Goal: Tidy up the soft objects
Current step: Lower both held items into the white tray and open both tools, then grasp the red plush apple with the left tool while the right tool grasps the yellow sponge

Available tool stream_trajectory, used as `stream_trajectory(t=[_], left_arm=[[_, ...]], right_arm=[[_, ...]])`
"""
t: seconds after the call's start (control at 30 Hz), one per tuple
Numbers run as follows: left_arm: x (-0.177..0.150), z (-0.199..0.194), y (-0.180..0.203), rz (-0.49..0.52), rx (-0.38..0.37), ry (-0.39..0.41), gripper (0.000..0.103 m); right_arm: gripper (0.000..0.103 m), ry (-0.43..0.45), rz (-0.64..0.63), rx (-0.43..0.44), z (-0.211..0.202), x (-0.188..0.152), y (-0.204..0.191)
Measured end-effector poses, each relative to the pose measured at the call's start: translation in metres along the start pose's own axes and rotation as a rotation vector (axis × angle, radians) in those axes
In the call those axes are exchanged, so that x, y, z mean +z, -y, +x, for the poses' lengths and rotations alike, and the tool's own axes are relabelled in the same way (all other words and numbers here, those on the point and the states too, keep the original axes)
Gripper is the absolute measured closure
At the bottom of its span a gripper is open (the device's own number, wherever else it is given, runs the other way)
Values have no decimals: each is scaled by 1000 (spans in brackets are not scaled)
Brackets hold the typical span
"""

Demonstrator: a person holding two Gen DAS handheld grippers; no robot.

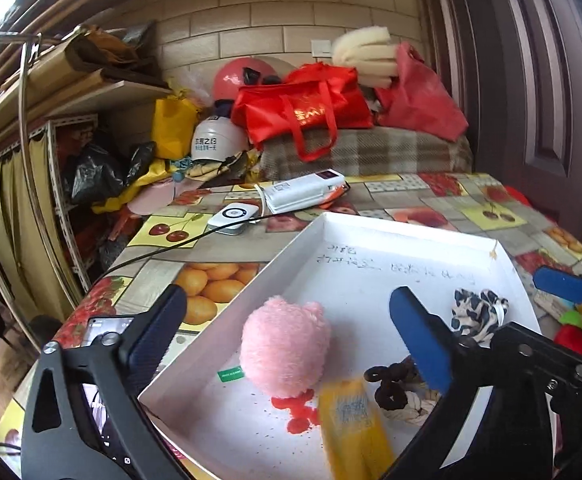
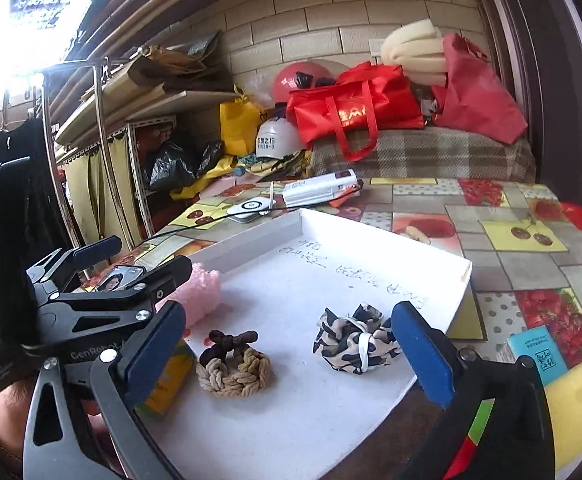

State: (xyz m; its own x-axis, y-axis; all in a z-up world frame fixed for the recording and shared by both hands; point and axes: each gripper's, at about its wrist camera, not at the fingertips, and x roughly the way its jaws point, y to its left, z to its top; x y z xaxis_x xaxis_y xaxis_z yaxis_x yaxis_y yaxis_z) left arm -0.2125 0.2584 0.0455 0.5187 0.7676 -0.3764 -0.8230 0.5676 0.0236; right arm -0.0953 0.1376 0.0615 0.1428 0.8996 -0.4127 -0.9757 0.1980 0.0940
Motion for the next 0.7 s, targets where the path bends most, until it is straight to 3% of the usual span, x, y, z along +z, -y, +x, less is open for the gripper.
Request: stream_trajectory(t=[0.5, 0.6, 0.7], left_arm=[[-2, -22, -6, -29, -21, 109, 0], [-3, -26, -3, -37, -82, 98, 0], [-5, -34, 6, -55, -199, 87, 0]], right_arm=[[0, 105, -43, -30, -25, -3, -5], [0, 128, -42, -30, -40, -7, 0], [0, 177, 5, -5, -58, -9, 13]])
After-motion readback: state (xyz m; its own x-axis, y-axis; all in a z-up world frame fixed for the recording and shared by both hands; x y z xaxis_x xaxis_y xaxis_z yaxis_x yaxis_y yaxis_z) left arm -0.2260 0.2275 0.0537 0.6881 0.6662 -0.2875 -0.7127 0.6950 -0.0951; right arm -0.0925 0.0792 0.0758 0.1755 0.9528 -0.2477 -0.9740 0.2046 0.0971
